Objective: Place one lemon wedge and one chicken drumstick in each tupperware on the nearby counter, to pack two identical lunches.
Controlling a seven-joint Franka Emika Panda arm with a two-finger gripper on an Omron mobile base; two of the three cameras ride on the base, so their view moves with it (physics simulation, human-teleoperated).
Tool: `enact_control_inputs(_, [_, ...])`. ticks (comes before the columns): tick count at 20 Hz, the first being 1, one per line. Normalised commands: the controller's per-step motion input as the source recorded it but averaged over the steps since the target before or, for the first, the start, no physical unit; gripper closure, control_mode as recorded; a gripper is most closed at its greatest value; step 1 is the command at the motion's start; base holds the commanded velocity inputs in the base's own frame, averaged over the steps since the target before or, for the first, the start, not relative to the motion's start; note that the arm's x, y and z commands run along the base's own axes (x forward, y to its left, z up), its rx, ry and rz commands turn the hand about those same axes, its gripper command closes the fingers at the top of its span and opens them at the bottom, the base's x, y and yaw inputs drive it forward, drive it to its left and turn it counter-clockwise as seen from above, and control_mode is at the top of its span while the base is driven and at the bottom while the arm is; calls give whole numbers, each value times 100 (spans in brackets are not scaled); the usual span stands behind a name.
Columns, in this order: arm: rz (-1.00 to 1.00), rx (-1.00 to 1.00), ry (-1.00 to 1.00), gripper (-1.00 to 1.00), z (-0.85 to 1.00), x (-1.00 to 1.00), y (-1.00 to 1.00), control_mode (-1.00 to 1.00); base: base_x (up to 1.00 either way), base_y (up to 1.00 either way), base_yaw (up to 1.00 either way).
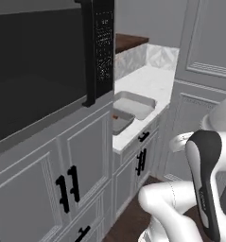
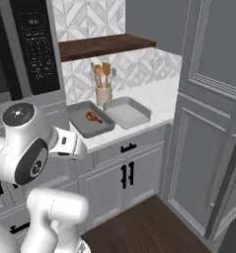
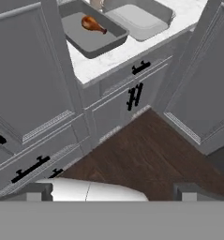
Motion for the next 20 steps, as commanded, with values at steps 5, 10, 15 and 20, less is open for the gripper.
enact_control_inputs(5, [0,0,0,-100,0,0,0,100,-17,0,-81])
enact_control_inputs(10, [0,0,0,-100,0,0,0,100,-9,-26,-78])
enact_control_inputs(15, [0,0,0,-100,0,0,0,100,0,-54,-77])
enact_control_inputs(20, [0,0,0,-100,0,0,0,100,22,-92,-50])
